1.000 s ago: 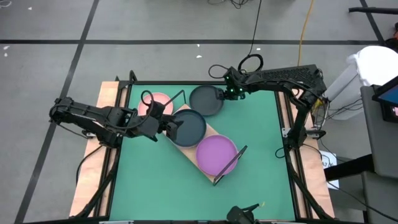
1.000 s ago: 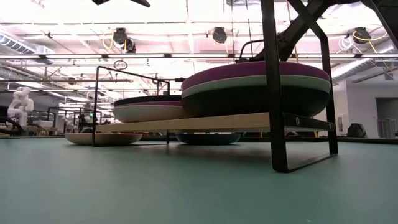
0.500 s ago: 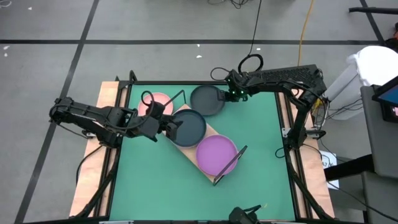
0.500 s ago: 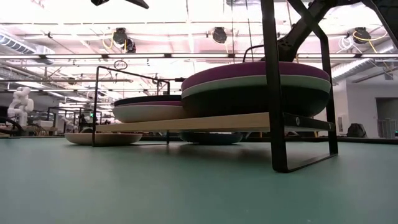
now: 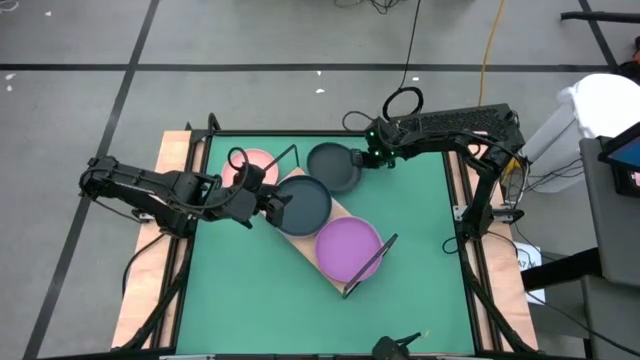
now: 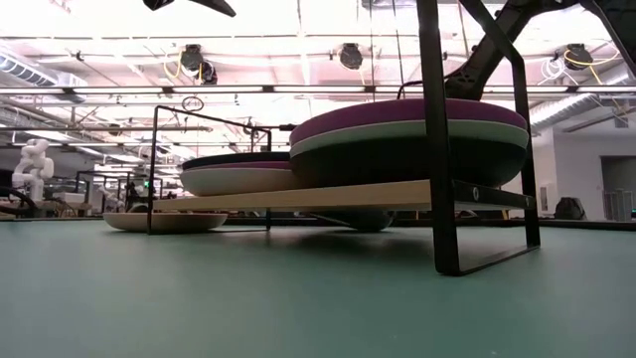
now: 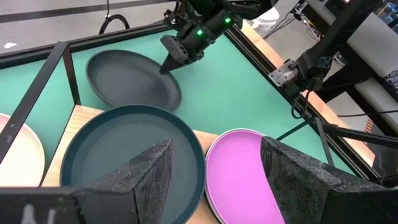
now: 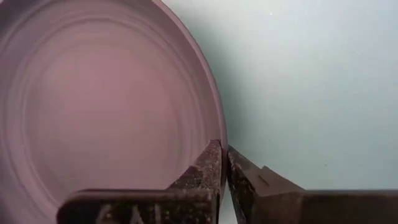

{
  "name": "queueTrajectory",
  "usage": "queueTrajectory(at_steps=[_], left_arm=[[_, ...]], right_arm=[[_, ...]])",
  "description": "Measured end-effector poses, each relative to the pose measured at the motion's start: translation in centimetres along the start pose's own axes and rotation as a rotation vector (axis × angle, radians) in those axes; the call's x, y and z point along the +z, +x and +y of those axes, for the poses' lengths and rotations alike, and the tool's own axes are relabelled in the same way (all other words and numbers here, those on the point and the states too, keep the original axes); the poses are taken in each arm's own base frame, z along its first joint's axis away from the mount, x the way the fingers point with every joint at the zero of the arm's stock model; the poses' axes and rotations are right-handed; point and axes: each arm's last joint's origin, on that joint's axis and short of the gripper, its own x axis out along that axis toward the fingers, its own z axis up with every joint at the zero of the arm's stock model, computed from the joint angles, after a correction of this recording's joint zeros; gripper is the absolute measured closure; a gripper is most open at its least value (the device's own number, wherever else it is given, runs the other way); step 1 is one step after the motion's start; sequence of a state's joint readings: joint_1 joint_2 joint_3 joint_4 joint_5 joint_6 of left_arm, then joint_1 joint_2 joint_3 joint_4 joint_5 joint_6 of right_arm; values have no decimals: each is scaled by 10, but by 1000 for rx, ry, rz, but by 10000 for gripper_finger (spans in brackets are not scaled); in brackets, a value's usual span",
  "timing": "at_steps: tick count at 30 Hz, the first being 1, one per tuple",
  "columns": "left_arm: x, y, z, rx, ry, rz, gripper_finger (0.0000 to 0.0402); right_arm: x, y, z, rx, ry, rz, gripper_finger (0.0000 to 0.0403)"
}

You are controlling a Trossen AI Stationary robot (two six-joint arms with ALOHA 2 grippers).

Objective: Place and stack plates onto a shelf
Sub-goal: Stack the black plate on the violet plate on the shelf

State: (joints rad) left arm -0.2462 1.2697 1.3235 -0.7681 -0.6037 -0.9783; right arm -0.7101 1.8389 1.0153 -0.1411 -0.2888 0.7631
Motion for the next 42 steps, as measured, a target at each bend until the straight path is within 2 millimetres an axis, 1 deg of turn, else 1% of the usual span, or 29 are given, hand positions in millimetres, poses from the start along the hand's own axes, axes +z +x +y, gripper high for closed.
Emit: queueTrajectory(at_steps=[3,6,11,16,23,27,34,38,42], left_arm=[[0,0,0,0,-3,0,157],[0,0,0,0,-3,0,157],[0,0,1,6,-4,3,157],[-1,0,2,21,-3,11,157],[-3,0,4,38,8,22,156],[-2,0,4,48,1,6,156],[0,1,6,61,-18,-10,156],[4,4,9,77,-32,-19,156],[9,8,13,100,-52,-32,156]], right_arm=[[1,-1,2,25,18,-2,400],[2,-7,6,46,16,-26,401],[8,-28,14,86,8,-97,401],[12,-52,19,115,8,-158,402],[10,-91,26,146,-10,-221,402],[0,-119,32,164,-49,-239,402],[-27,-166,41,202,-106,-250,402],[-41,-184,46,243,-106,-256,403],[-54,-193,51,267,-106,-233,403]])
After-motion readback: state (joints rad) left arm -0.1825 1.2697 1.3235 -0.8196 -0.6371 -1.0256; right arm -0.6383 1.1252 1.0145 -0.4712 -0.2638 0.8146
